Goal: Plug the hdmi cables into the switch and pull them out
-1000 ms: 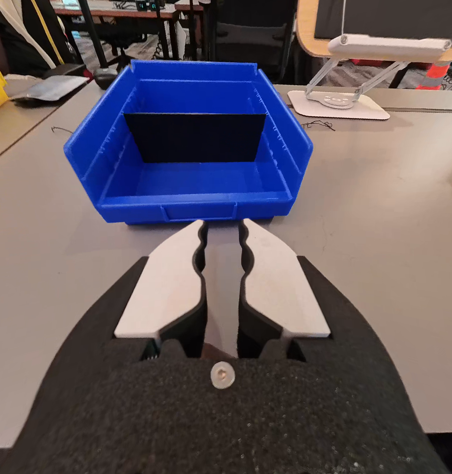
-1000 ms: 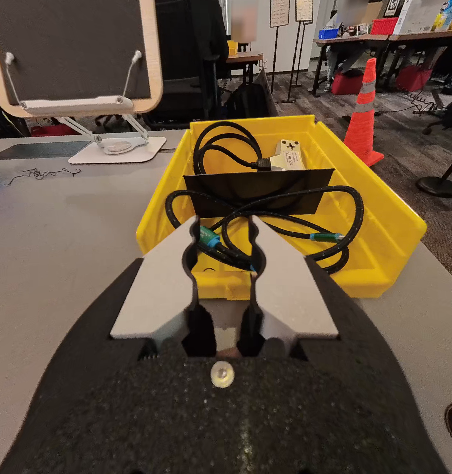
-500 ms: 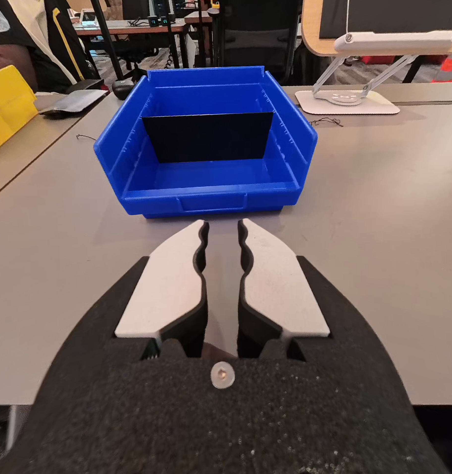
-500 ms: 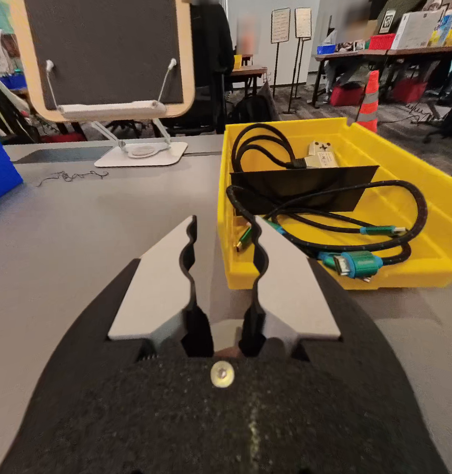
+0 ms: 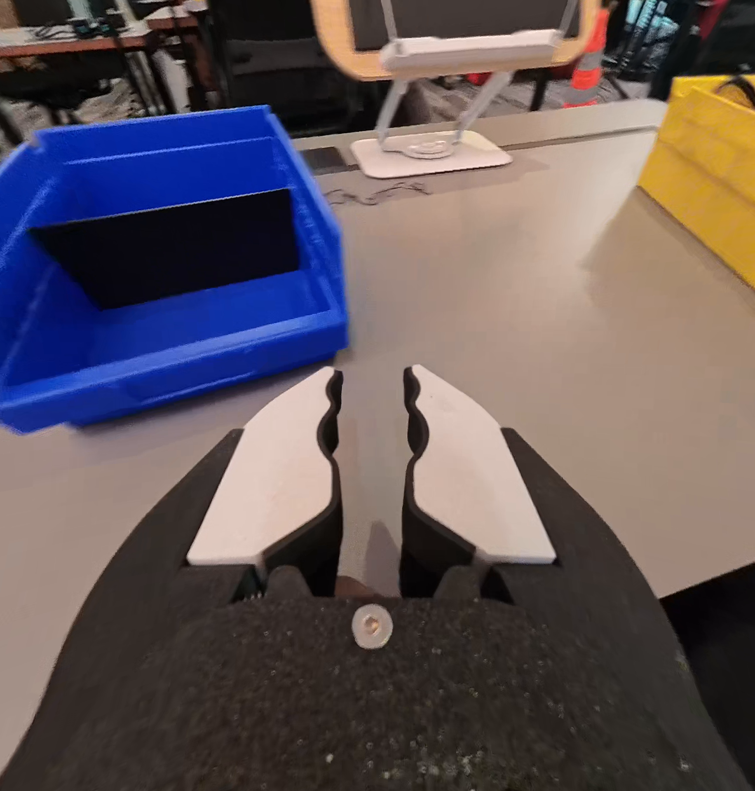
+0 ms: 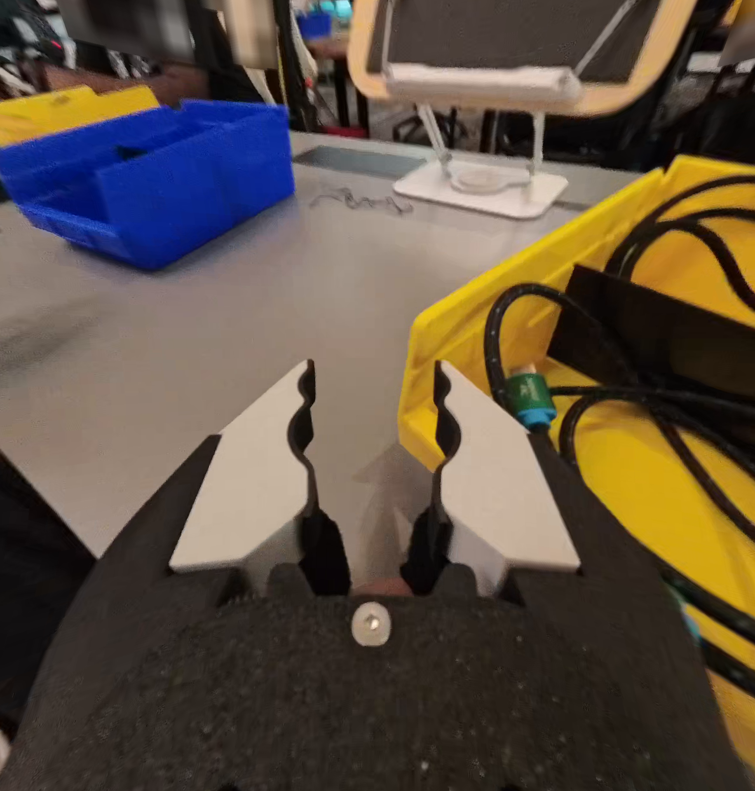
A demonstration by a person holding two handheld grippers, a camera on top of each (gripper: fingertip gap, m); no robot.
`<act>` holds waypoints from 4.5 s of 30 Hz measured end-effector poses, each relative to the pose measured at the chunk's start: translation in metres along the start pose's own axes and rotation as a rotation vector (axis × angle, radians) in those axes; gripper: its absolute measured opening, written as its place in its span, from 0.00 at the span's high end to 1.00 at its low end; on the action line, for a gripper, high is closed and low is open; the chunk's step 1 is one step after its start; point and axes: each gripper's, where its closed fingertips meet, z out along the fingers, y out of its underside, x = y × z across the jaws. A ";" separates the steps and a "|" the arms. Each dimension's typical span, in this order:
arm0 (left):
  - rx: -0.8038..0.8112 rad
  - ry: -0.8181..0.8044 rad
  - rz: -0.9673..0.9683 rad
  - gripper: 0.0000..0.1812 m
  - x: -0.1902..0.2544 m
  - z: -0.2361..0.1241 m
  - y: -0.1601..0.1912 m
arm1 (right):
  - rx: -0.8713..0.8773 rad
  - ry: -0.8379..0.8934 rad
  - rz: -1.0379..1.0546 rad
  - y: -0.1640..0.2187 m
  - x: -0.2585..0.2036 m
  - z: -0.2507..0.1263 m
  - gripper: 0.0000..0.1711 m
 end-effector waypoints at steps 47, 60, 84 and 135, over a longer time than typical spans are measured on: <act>0.091 -0.109 0.258 0.97 0.082 0.084 -0.048 | 0.027 0.500 -0.111 -0.017 0.000 0.062 0.97; 0.350 0.301 -0.197 0.88 0.049 0.032 -0.096 | -0.003 0.184 -0.072 -0.010 -0.024 0.078 0.81; -0.042 -0.252 -0.096 0.98 -0.211 0.039 0.006 | 0.183 -0.191 -0.279 -0.028 -0.173 0.063 0.77; 0.238 0.047 0.286 0.97 0.363 0.187 -0.162 | -0.008 0.556 0.226 -0.039 0.256 -0.085 0.98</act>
